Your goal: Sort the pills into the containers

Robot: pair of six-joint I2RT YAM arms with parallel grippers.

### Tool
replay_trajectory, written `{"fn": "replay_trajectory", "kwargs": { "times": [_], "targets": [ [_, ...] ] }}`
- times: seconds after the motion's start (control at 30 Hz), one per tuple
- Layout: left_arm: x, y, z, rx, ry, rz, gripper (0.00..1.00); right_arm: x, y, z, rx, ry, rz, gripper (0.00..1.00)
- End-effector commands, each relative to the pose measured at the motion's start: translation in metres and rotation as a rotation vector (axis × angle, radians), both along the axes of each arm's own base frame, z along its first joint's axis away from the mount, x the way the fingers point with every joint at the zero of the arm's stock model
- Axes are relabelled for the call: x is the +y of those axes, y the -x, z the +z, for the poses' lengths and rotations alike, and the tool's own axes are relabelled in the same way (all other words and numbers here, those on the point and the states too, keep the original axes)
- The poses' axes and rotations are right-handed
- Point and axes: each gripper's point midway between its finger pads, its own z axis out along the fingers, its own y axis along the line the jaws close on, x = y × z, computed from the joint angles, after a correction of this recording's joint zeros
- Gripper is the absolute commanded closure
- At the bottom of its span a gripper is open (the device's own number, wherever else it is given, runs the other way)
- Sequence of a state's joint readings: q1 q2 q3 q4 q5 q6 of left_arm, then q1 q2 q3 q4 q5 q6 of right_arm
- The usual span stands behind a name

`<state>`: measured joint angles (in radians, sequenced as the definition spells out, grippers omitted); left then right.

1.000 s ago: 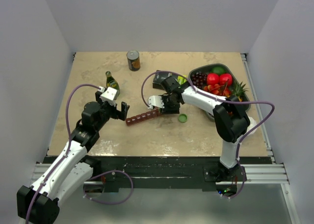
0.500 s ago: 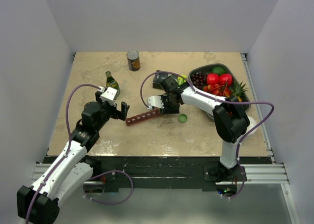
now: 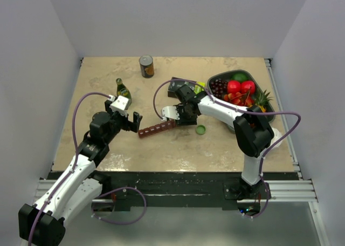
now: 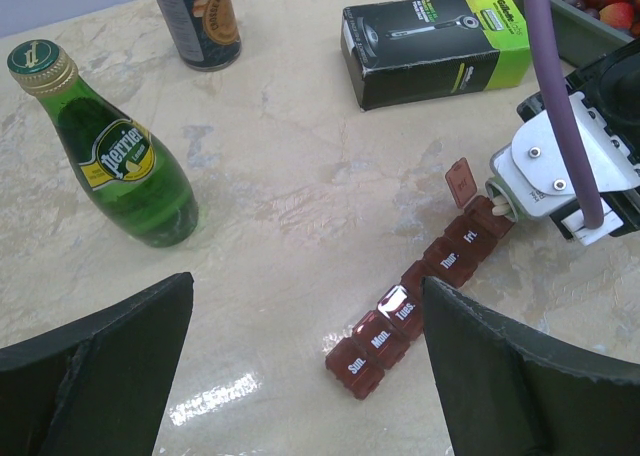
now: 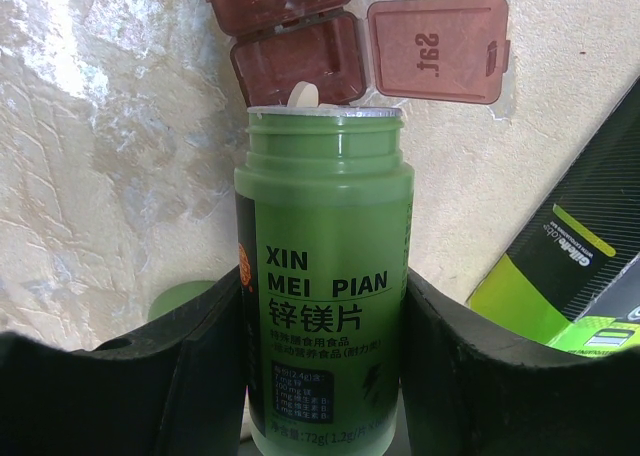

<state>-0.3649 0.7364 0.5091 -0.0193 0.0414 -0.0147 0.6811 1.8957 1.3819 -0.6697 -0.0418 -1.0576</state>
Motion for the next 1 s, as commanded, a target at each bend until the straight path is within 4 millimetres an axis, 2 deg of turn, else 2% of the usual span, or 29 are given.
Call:
{"fn": "replay_trajectory", "kwargs": {
  "times": [0.0,0.97],
  "targets": [
    [0.0002,-0.0034,0.0169,-0.049,0.009,-0.001,0.01,0.0091,-0.0111,0.0169,-0.054,-0.007,0.020,0.98],
    [-0.0001,-0.0033,0.0169,-0.048,0.011,-0.002,0.00,0.0115,-0.0097,0.0174,-0.073,0.030,0.038,0.97]
  ]
}}
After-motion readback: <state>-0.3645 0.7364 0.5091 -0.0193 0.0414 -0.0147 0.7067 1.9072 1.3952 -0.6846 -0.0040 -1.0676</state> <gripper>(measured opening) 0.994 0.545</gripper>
